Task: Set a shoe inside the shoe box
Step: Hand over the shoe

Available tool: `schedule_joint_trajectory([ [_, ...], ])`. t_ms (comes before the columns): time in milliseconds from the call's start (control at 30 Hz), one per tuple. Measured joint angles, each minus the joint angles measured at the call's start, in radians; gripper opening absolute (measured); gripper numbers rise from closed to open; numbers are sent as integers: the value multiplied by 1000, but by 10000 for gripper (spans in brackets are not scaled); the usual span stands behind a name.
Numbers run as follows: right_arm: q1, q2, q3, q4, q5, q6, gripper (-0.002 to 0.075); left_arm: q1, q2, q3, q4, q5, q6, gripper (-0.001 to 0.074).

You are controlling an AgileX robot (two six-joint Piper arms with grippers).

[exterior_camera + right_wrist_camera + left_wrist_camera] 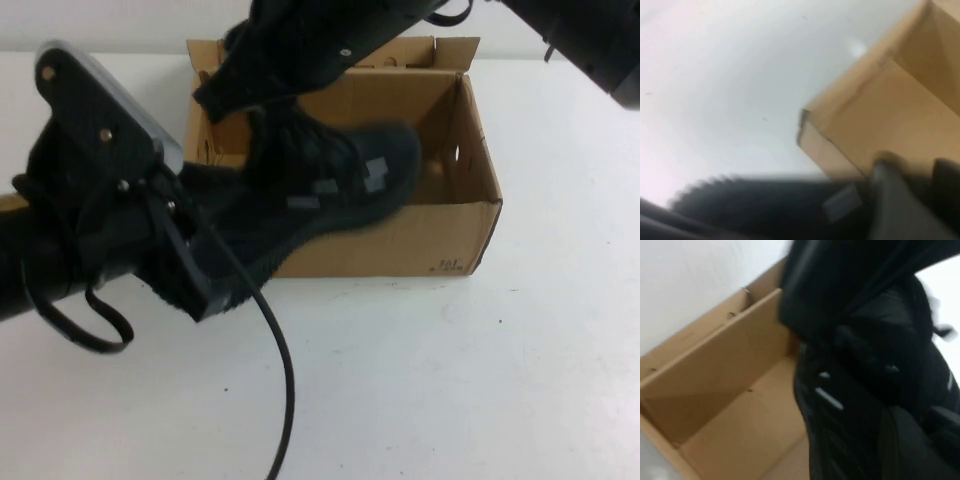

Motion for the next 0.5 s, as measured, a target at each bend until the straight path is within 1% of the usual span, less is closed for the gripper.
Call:
schedule_joint_trajectory([
  [33, 0, -3, -2, 21, -14, -24, 235, 0, 0, 0, -2, 17, 0, 57],
  [100, 0, -7, -4, 56, -36, -60, 367, -1, 0, 4, 0, 60, 0, 54],
  [167, 0, -12, -4, 72, -39, -74, 463, -1, 0, 4, 4, 88, 0, 54],
  [233, 0, -13, -6, 74, -35, -106, 521, -1, 0, 4, 4, 102, 0, 54],
  [333, 0, -26, -7, 76, -8, -221, 540, -1, -8, 4, 4, 107, 0, 53],
  [500, 0, -77, -7, 76, 93, -473, 512, -1, -45, 1, 6, 105, 15, 53],
])
